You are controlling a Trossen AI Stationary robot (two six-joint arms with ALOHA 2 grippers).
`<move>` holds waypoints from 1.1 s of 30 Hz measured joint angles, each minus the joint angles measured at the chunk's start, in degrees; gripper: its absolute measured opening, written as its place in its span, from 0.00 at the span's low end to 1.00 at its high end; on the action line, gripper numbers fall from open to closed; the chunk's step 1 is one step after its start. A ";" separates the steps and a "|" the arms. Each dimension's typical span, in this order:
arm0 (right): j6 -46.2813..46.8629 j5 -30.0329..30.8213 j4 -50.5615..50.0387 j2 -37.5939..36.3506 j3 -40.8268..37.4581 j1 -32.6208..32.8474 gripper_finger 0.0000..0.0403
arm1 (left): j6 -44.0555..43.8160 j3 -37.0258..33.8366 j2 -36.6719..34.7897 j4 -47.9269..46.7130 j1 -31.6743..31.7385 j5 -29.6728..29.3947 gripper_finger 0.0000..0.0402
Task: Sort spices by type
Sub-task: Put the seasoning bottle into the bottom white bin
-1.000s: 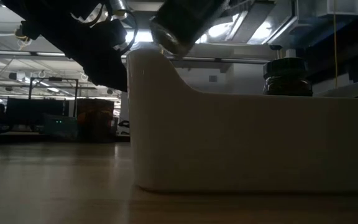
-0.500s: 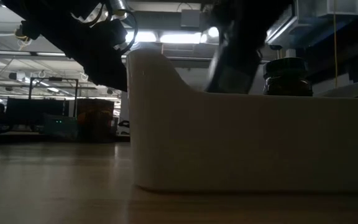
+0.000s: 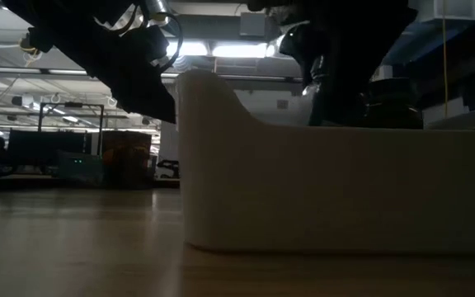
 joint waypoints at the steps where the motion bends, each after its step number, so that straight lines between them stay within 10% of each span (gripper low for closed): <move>1: 0.00 -0.08 -0.37 0.02 0.00 0.00 0.52 | 0.00 0.00 0.00 0.02 0.00 0.00 0.34; 33: 0.11 -1.98 -0.62 2.56 -0.17 0.02 0.60 | -0.13 0.00 0.00 0.04 0.00 0.00 0.34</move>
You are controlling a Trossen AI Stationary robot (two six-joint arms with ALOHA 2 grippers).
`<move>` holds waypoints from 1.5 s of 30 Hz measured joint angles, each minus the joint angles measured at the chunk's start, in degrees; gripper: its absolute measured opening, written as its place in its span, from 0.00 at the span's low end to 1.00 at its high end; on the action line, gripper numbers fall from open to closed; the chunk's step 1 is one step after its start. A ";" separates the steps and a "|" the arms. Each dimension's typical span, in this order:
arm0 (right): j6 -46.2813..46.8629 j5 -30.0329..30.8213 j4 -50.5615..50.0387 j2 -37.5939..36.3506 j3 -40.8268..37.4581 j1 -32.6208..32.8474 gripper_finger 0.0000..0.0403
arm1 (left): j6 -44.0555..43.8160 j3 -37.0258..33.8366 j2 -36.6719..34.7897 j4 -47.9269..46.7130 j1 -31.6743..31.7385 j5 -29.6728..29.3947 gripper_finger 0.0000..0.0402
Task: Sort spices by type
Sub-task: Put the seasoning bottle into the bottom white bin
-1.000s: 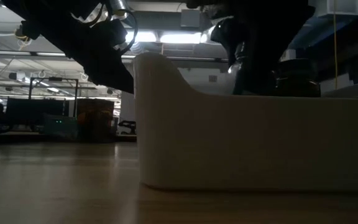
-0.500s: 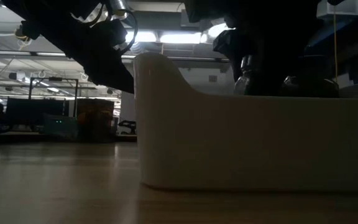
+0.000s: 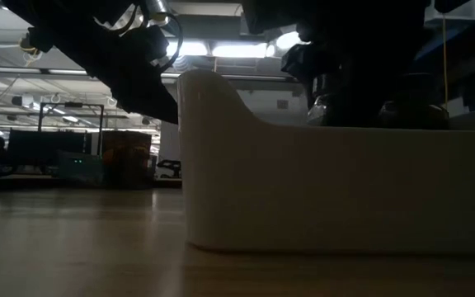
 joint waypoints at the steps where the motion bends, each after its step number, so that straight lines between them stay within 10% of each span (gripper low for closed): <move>1: 0.00 -0.21 0.07 -0.01 0.00 0.00 0.60 | 0.00 0.00 0.00 -0.05 0.00 0.00 0.34; 20: 4.47 -2.37 -12.75 -2.30 17.51 0.03 0.60 | -0.30 -0.02 0.00 -0.01 -0.01 0.00 0.34; 32: 6.17 8.97 -23.50 -5.04 21.86 -0.56 0.60 | -0.92 -0.04 0.00 -0.17 -0.02 0.00 0.34; 45: 21.72 31.34 -20.15 -29.04 -8.07 8.57 0.60 | -0.89 0.07 -0.04 4.50 0.51 -0.03 0.35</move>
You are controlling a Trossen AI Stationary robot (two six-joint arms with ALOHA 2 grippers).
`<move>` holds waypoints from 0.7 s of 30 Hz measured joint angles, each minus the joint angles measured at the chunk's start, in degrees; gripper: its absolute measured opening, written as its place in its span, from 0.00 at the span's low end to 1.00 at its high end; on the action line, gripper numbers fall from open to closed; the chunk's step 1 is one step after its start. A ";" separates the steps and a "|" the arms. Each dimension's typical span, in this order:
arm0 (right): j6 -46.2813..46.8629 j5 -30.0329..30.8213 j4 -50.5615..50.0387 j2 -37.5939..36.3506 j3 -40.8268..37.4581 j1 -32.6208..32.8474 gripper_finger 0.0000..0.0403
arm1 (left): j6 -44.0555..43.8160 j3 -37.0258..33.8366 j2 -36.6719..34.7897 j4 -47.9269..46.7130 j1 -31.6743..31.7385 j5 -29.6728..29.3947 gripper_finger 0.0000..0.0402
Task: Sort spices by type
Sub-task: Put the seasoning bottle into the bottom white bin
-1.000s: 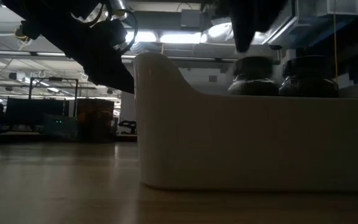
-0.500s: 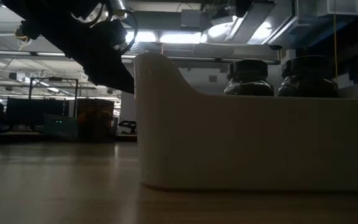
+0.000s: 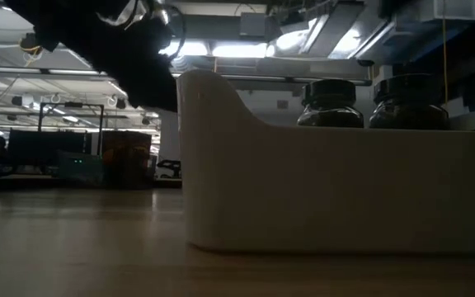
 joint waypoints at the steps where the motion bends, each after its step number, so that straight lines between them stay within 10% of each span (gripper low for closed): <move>1: 3.10 0.42 1.33 -2.65 -4.43 0.94 0.60 | 0.83 0.29 0.00 0.32 -0.01 -0.01 0.37; 11: 22.88 5.89 28.07 -22.97 -42.69 8.20 0.60 | 8.29 13.98 -0.04 -12.08 -3.56 6.13 0.62; 21: 24.71 17.72 45.61 -25.27 -54.40 8.33 0.60 | 3.46 32.86 -0.04 -47.20 -18.80 8.19 0.67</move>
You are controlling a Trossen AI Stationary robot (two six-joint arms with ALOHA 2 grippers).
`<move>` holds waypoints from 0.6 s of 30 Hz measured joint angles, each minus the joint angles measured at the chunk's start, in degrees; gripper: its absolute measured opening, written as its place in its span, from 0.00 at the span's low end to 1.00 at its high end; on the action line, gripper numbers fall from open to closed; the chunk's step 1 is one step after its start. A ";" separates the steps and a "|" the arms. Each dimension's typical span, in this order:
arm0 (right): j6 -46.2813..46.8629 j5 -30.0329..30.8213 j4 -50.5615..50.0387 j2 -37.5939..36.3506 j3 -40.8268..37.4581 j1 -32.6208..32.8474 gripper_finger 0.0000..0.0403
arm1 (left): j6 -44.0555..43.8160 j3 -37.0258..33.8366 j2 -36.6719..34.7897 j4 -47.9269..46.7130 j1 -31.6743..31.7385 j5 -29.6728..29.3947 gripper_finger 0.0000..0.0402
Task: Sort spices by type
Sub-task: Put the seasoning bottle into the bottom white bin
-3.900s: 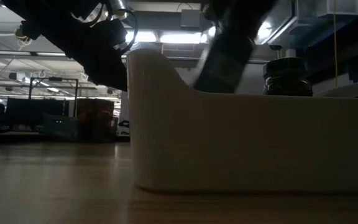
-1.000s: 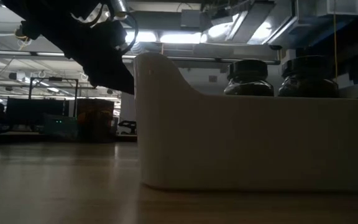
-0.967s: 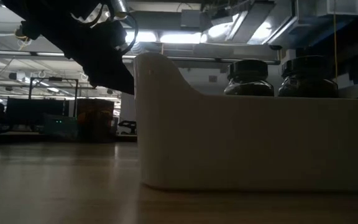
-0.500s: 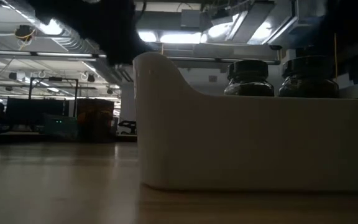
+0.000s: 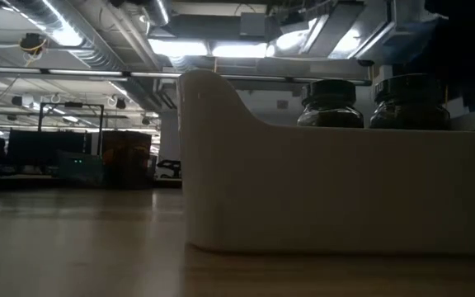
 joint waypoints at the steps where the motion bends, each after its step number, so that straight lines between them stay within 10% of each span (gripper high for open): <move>1: -0.25 1.74 1.44 0.00 -0.23 0.00 0.60 | -1.86 1.09 0.00 -2.26 -1.48 0.01 0.67; 18: -1.21 19.20 11.82 1.92 -0.28 -0.02 0.60 | -41.27 6.48 7.81 -18.62 -22.80 12.35 0.67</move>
